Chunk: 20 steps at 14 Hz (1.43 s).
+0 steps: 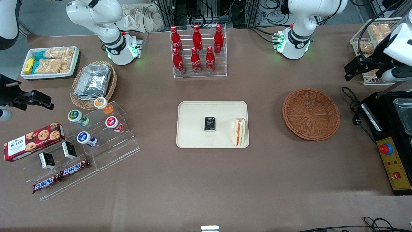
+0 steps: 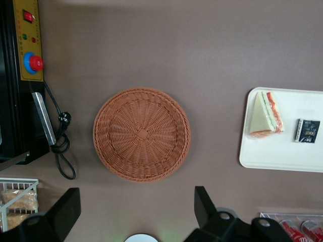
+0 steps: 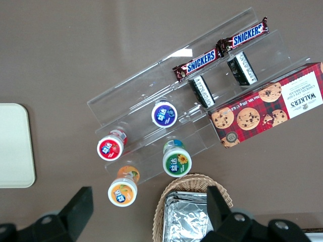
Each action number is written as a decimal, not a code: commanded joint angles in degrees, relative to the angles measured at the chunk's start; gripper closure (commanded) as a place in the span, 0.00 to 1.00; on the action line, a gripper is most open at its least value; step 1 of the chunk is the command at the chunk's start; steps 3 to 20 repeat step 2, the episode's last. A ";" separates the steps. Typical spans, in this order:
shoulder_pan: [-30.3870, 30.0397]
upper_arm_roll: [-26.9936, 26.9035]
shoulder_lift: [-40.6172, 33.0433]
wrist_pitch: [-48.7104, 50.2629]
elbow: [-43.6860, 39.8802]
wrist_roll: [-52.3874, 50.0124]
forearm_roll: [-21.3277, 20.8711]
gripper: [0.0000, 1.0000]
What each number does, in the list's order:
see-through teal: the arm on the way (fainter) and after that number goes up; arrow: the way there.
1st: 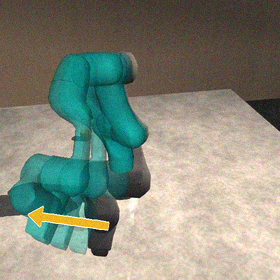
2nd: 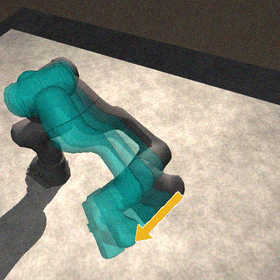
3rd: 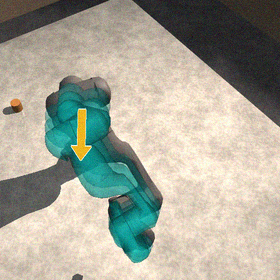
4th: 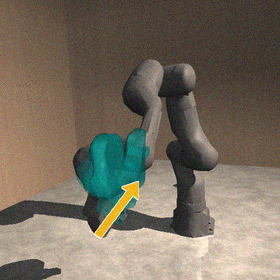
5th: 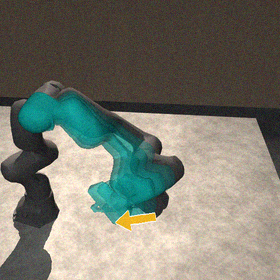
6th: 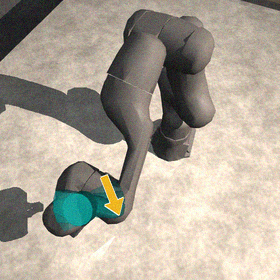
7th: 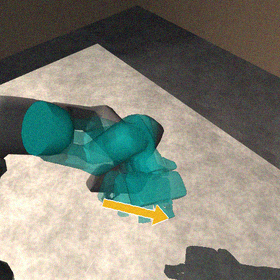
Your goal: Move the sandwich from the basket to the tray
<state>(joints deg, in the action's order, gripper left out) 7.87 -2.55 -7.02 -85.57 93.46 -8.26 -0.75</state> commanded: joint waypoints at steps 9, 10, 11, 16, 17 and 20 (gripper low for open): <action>0.39 -0.09 1.40 1.72 -1.70 1.14 -0.48 0.00; 0.39 -0.09 1.40 1.72 -1.70 1.14 -0.48 0.00; 0.39 -0.09 1.40 1.72 -1.70 1.14 -0.48 0.00; 0.39 -0.09 1.40 1.72 -1.70 1.14 -0.48 0.00; 0.39 -0.09 1.40 1.72 -1.70 1.14 -0.48 0.00; 0.39 -0.09 1.40 1.72 -1.70 1.14 -0.48 0.00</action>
